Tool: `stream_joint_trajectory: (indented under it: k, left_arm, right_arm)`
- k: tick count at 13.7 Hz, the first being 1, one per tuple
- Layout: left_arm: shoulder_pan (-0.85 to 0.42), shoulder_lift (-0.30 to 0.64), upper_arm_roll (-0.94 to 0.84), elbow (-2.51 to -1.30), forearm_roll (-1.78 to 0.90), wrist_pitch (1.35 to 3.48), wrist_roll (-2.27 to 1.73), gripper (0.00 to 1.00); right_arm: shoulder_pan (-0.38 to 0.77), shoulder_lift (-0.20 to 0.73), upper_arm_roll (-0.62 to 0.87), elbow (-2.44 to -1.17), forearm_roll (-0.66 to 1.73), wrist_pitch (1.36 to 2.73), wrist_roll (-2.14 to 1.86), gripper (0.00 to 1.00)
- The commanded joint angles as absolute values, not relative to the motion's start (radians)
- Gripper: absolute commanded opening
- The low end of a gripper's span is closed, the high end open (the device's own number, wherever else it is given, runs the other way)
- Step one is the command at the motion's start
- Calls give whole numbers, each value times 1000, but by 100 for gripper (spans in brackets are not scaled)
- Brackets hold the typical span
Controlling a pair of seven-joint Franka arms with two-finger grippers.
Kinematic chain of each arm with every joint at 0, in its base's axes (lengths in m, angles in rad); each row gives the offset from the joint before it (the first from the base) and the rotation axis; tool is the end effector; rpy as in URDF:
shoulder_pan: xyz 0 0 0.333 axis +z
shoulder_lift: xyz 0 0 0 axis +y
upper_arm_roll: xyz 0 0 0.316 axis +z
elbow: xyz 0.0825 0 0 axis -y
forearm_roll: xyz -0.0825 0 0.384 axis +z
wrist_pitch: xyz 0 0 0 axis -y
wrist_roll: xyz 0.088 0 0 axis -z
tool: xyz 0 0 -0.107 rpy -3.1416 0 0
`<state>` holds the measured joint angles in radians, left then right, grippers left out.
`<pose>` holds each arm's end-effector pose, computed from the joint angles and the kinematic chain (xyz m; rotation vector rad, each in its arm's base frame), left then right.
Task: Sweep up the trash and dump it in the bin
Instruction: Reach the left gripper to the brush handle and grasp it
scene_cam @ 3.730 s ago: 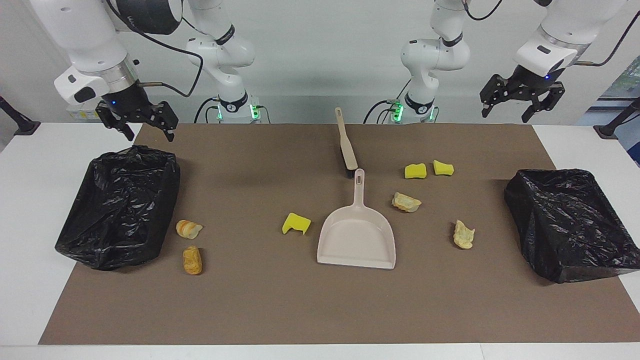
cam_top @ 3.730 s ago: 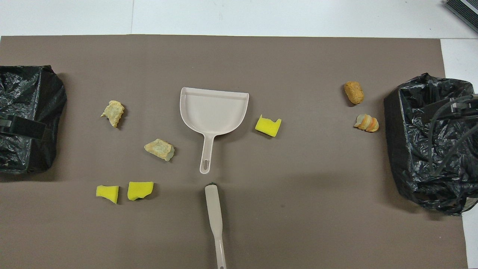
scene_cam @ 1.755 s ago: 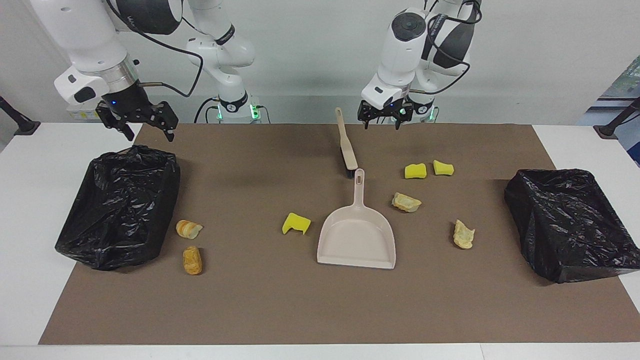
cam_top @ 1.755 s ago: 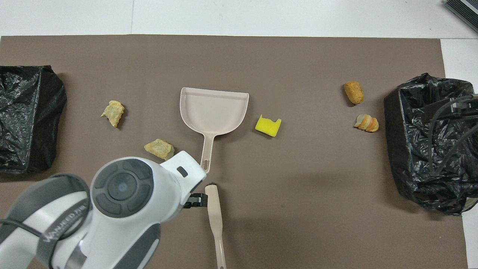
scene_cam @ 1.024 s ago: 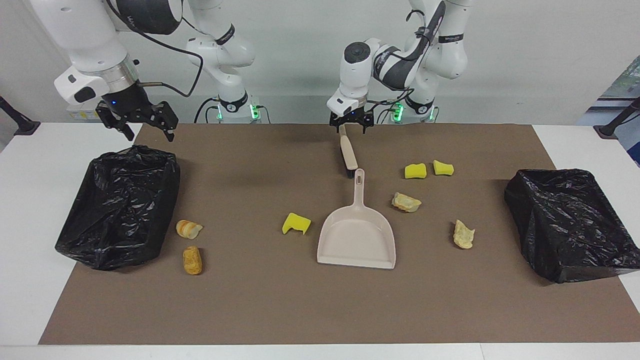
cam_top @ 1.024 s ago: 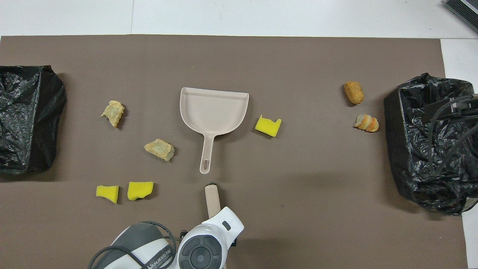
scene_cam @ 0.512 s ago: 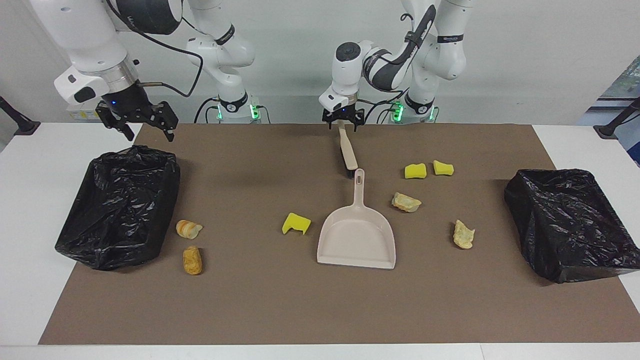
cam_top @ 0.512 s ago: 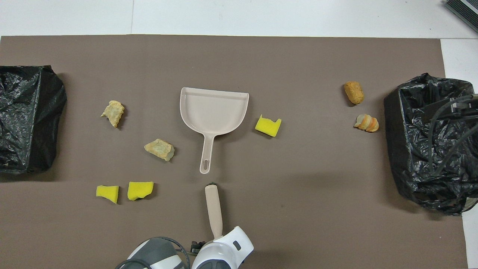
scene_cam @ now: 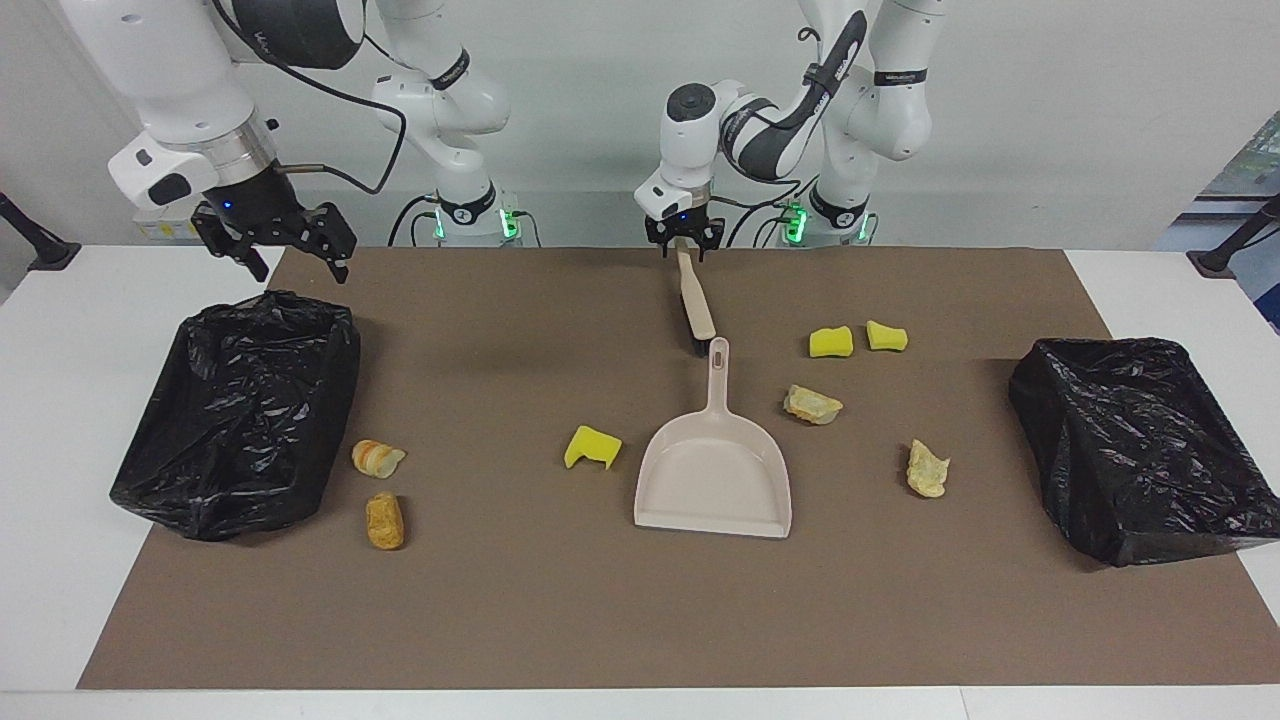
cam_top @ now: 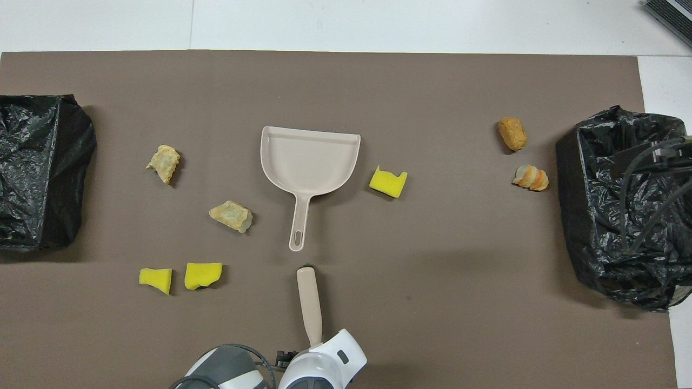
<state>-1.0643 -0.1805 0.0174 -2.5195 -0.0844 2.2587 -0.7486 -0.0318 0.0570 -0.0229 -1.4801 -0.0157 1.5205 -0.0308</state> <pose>0.2166 -0.3797 0.3375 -3.0931 0.3769 0.1587 0.5667 -0.0324 0.6308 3.1250 -0.0383 -0.0270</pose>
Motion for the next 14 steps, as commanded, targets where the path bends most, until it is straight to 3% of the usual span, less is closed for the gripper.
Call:
stream_joint_trajectory:
  k: [1, 6, 14]
  left_arm:
    - [-1065, -204, 44, -2536, -101, 2258, -727, 0]
    - [-942, -221, 48, -2481, -101, 2113, -576, 0]
    - [-597, -189, 48, -2484, -98, 2097, -328, 0]
  right_arm:
    - [-35, 51, -23, -1480, 2, 1529, -17, 100]
    - [-35, 51, -23, -1480, 2, 1529, -15, 100]
    - [-46, 32, -25, -1486, -5, 1503, -17, 100]
